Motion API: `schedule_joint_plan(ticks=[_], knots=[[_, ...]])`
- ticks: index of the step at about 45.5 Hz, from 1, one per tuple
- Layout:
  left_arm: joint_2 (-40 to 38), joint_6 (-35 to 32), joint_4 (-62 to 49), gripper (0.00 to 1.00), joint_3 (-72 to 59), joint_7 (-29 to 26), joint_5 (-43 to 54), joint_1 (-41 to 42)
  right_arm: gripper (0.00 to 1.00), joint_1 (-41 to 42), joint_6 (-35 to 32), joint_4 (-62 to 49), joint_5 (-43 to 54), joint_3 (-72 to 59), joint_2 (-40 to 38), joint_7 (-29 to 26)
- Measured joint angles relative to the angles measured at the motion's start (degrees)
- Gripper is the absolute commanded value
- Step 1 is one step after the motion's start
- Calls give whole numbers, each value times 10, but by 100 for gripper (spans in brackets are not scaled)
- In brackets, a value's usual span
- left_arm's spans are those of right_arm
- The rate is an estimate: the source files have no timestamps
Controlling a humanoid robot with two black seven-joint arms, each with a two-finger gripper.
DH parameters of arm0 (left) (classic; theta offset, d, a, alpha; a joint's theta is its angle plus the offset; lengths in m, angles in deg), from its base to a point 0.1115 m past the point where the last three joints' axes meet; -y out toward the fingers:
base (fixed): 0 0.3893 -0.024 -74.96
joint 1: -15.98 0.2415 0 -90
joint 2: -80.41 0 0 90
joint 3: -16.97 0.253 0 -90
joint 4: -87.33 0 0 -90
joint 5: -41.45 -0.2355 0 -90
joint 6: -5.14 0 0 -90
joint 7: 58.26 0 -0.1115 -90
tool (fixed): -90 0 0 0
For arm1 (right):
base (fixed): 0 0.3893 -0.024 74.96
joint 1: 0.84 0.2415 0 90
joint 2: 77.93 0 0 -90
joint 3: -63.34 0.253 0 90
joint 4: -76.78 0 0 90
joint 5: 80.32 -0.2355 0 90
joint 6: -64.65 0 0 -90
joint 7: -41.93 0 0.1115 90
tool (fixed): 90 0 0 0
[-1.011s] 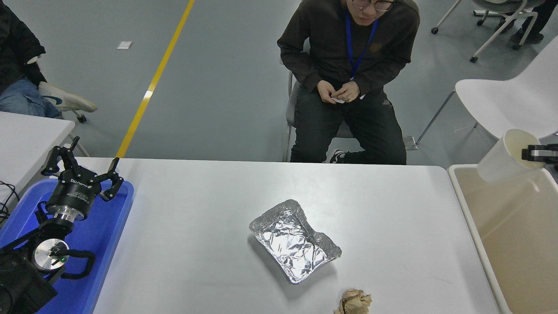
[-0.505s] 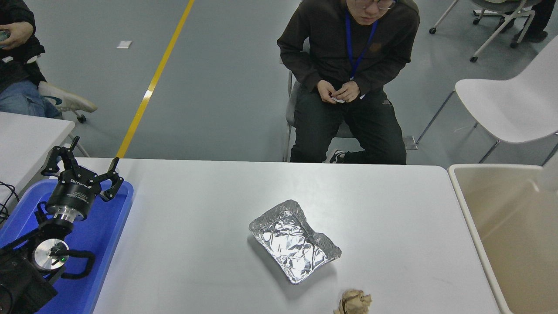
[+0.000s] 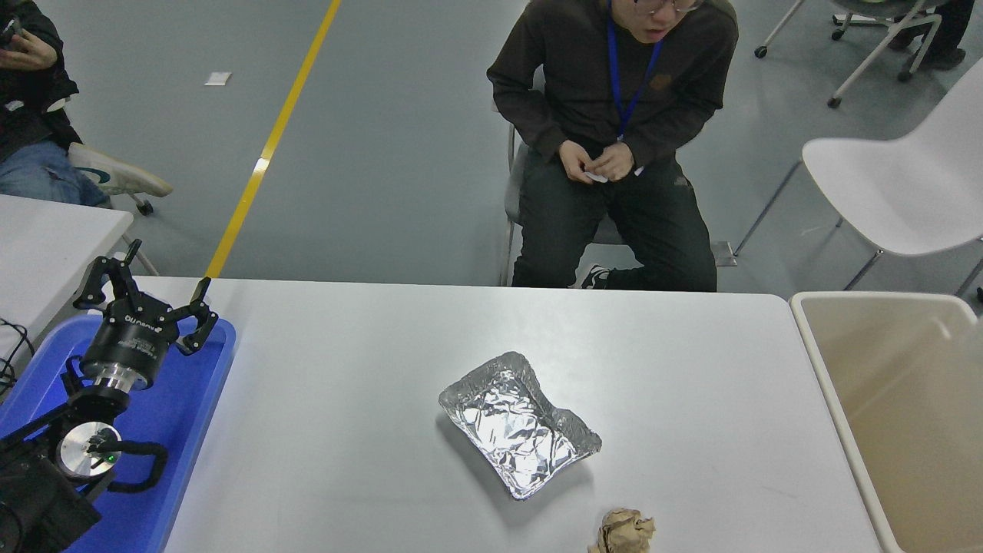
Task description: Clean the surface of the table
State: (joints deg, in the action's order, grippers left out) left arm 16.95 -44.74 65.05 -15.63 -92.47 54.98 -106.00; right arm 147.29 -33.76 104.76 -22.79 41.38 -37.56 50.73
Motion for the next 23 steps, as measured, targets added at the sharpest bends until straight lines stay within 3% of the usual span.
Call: schedule_joint_plan(ticks=[14, 23], knots=[[0, 0, 0, 100, 0, 0, 0, 0, 0, -83, 3, -178, -14, -2, 106, 41], [0, 0, 0, 100, 0, 0, 0, 0, 0, -117, 6, -227, -30, -7, 146, 49]])
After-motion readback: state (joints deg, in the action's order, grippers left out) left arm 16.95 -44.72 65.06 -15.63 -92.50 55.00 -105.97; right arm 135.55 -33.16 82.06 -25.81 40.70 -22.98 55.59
